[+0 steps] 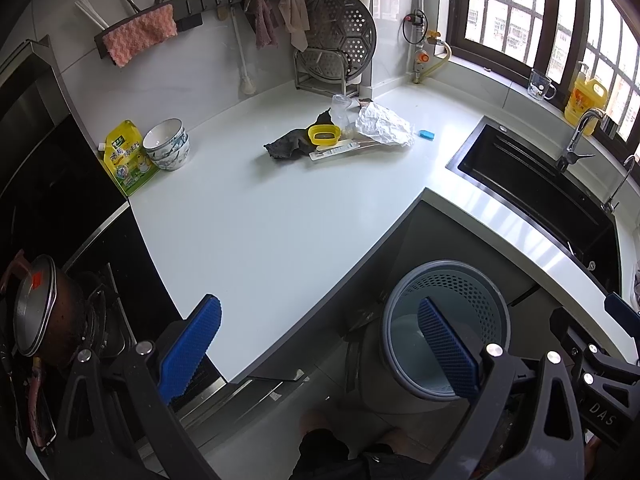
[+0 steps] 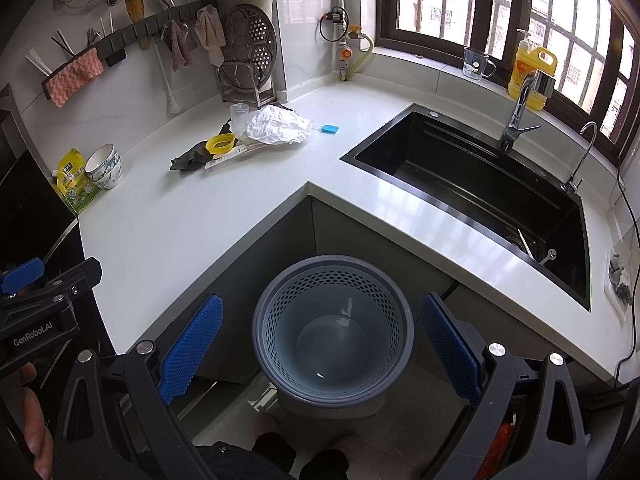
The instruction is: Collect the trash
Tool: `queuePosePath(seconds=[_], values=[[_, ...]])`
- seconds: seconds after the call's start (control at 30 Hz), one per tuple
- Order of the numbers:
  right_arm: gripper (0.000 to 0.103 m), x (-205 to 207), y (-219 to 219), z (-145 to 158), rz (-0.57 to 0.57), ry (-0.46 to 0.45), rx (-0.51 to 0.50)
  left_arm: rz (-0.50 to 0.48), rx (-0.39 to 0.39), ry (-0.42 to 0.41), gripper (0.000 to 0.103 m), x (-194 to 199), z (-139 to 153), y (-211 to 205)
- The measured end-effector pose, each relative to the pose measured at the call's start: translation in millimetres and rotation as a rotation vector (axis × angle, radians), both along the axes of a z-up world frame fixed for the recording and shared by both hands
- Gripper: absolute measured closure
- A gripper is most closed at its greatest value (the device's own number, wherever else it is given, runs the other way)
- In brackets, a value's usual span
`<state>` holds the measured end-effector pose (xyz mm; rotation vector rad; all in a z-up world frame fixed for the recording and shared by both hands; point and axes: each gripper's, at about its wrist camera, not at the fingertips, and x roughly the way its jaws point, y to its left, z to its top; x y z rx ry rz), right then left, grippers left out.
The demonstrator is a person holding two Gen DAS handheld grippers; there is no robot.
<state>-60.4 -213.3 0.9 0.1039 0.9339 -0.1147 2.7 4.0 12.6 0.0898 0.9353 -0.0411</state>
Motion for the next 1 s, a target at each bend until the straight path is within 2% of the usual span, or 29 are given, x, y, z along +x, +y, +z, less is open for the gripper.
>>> queuePosePath(seconds=[0.33, 0.47, 0.63, 0.83, 1.0], values=[[0.008, 9, -22, -10, 0.062, 0.013, 0.059, 0.067, -0.059, 0.034, 0.006, -1, -14, -7], [0.008, 14, -36, -15, 0.111, -0.001, 0.092, 0.105, -0.053, 0.051, 0.006, -2, -22, -10], [0.008, 30, -50, -18, 0.180, -0.040, 0.126, 0.150, -0.039, 0.019, 0.006, -4, -21, -11], [0.008, 76, -48, -18, 0.223, -0.069, 0.159, 0.187, -0.052, 0.018, 0.006, 18, -24, 7], [0.008, 133, -30, -18, 0.231, -0.100, 0.116, 0.182, -0.053, 0.000, 0.006, 74, -28, 29]])
